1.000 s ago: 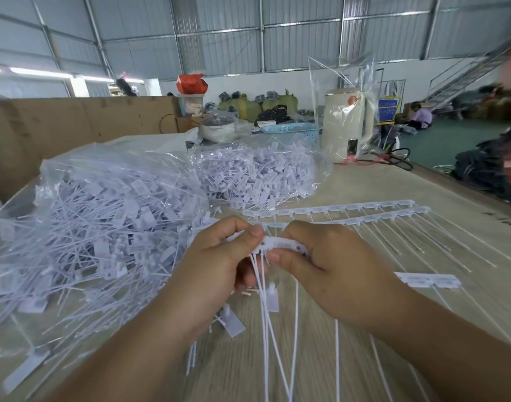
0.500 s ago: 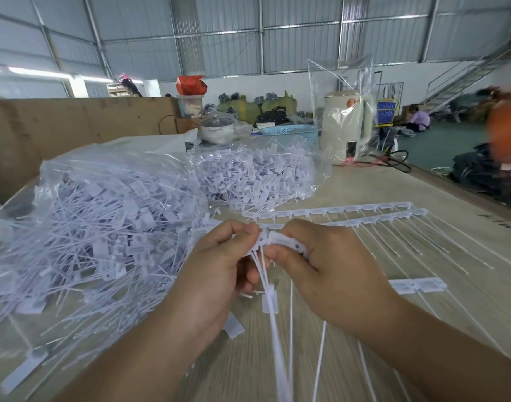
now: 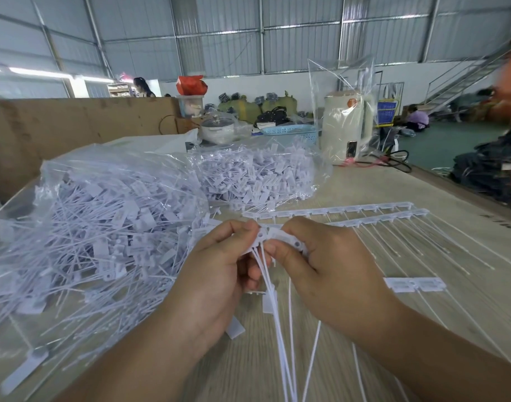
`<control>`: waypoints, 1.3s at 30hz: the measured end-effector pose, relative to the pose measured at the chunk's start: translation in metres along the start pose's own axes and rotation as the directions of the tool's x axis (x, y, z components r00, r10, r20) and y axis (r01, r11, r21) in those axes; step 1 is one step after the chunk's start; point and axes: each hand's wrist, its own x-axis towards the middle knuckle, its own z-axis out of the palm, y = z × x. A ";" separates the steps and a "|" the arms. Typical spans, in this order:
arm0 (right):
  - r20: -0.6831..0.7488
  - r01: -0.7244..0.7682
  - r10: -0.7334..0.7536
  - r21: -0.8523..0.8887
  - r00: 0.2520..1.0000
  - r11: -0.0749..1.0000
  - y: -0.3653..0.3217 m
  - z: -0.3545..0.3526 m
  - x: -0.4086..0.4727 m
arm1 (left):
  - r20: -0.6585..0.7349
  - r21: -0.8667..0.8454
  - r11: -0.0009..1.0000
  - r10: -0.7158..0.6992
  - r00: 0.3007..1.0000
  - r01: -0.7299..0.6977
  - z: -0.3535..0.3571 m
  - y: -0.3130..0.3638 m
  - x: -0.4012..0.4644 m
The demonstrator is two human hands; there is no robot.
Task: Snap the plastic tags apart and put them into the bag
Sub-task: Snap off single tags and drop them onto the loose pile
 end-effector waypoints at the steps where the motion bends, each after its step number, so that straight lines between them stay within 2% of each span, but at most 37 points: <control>1: -0.001 -0.002 0.002 -0.005 1.000 1.000 0.000 0.000 0.000 | 0.001 -0.004 1.000 -0.002 1.000 0.002 0.001 0.000 0.000; 13: -0.044 -0.003 0.001 -0.042 0.999 0.999 0.000 0.004 -0.001 | 0.000 -0.067 0.997 -0.025 1.000 0.025 0.003 -0.002 0.000; 17: -0.161 -0.034 0.035 0.006 0.986 0.999 0.005 0.001 0.003 | -0.052 -0.177 0.982 -0.083 0.995 0.073 -0.001 -0.002 0.004; 19: -0.169 -0.065 0.073 0.055 0.983 0.996 0.011 -0.005 0.007 | -0.074 -0.205 0.975 -0.099 0.992 0.082 -0.008 0.000 0.008; 21: -0.094 -0.057 0.068 0.110 0.993 0.992 0.015 -0.009 0.008 | -0.050 -0.125 0.989 -0.085 0.995 0.078 -0.012 0.002 0.010; 25: 0.095 0.037 -0.052 0.152 0.994 0.988 0.012 -0.006 0.002 | 0.056 0.057 0.998 -0.026 0.998 0.023 -0.007 0.000 0.004; 28: 0.174 0.084 -0.111 0.160 0.978 0.984 0.009 -0.004 0.000 | 0.094 0.098 0.995 -0.001 0.996 -0.008 -0.006 0.000 0.001; 34: 0.356 0.079 -0.120 0.129 0.927 0.988 0.011 -0.004 0.001 | 0.227 0.163 0.987 -0.029 0.973 -0.009 -0.012 0.003 0.002; 37: 0.378 0.088 -0.132 0.131 0.916 0.987 0.010 -0.004 0.000 | 0.257 0.258 0.966 -0.060 0.965 -0.009 -0.014 0.002 0.002; 39: 0.385 0.077 -0.130 0.149 0.914 0.986 0.010 -0.005 0.000 | 0.241 0.260 0.966 -0.064 0.968 -0.001 -0.016 0.002 0.003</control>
